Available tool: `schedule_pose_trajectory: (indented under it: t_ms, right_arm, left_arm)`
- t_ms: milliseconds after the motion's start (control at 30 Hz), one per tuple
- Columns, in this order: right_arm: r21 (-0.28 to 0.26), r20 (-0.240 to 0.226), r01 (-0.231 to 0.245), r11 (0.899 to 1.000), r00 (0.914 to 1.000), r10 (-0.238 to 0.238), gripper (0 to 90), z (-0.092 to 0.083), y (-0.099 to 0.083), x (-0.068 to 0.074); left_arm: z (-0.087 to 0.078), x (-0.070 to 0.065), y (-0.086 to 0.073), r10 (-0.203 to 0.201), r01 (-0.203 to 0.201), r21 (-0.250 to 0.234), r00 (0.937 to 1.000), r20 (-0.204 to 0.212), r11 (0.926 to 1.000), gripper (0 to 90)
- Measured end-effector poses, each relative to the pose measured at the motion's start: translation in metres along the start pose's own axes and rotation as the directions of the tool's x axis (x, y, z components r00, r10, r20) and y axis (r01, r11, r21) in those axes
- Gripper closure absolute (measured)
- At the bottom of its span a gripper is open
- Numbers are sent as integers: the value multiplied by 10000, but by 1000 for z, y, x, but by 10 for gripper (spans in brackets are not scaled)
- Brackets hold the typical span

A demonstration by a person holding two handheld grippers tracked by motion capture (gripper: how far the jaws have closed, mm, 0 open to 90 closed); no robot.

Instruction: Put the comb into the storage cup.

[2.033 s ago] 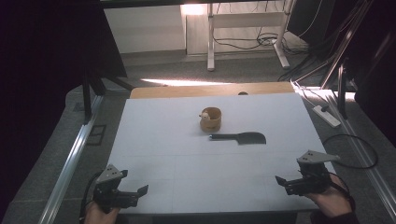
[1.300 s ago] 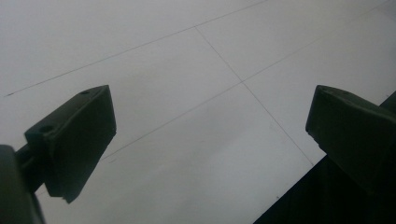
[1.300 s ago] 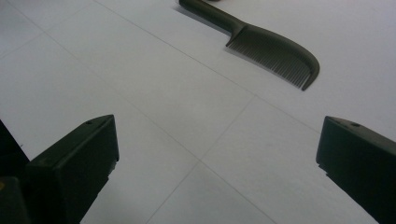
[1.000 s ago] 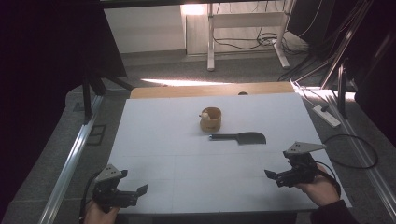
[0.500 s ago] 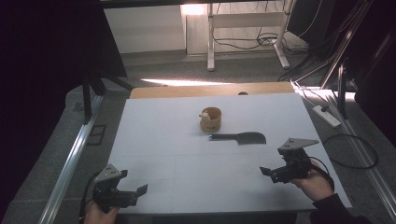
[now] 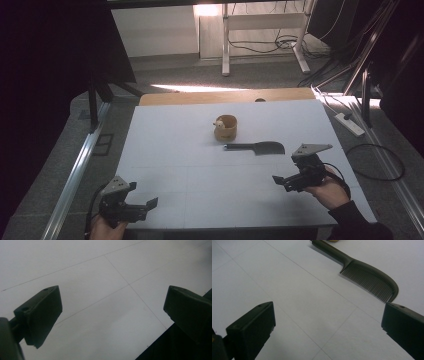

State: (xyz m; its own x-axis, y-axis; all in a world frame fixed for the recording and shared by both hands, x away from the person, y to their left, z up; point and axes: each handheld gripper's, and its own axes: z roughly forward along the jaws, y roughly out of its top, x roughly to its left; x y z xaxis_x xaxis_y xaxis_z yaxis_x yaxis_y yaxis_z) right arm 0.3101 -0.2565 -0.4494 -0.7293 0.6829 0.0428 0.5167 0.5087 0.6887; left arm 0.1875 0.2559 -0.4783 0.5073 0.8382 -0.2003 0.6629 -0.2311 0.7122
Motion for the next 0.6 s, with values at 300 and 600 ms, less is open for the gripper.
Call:
schedule_pose_trajectory:
  t_ms: [300,600]
  right_arm:
    - [44,-155,13,10000,9999,-12,0,9,6,0]
    - [223,-68,228,9995,9997,-227,0,16,14,0]
  left_arm:
    - [0,0,0,-25,25,-15,10000,5,10000,27]
    - [0,1,0,2,-2,-28,10000,80,10000,25]
